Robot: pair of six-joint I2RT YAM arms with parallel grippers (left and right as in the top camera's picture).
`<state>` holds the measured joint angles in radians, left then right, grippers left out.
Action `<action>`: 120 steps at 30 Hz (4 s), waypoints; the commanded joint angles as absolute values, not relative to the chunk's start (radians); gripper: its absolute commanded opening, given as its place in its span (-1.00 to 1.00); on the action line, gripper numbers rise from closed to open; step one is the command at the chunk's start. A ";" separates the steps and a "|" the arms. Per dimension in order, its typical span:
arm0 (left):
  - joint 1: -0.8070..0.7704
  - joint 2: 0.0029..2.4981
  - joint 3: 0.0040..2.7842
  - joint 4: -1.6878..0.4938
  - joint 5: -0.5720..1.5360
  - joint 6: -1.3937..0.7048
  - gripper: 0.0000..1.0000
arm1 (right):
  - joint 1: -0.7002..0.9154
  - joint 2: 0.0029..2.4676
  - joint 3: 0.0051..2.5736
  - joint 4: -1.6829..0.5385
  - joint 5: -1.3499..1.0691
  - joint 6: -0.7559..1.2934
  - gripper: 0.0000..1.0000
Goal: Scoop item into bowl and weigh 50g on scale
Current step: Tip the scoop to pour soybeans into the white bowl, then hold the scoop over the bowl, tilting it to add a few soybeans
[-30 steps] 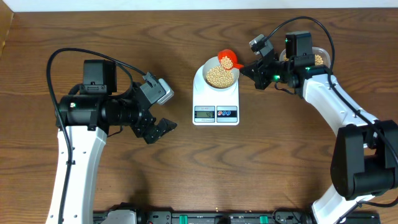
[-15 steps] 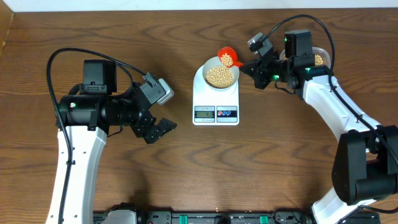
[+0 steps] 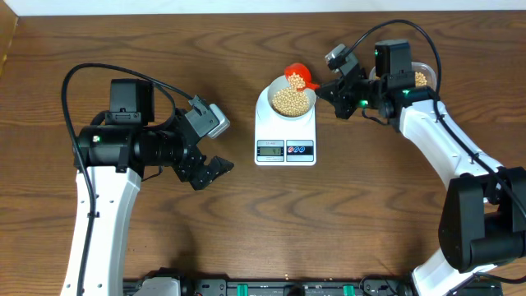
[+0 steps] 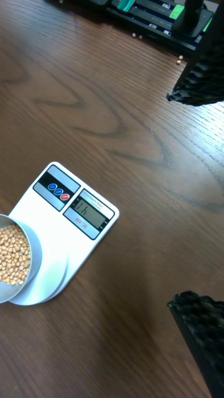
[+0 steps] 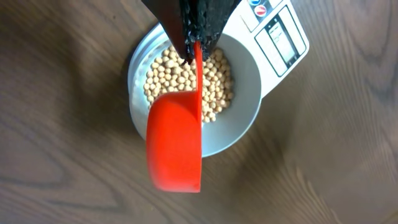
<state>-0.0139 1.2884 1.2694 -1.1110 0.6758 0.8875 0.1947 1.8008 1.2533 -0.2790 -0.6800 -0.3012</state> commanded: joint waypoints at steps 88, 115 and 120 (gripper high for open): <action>-0.010 1.287 1.284 -1.114 0.688 0.886 0.96 | 0.257 1.700 1.245 -0.345 -0.508 -0.377 -0.98; -0.010 1.287 1.284 -1.114 0.688 0.886 0.96 | 0.266 1.691 1.245 -0.352 -0.526 -0.383 -0.98; -0.010 1.287 1.284 -1.114 0.688 0.886 0.96 | 0.266 1.691 1.245 -0.352 -0.530 -0.383 -0.98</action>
<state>-0.0139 1.2884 1.2690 -1.1110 0.6754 0.8875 0.2596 1.7134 1.2495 -0.3485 -0.5083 -0.3702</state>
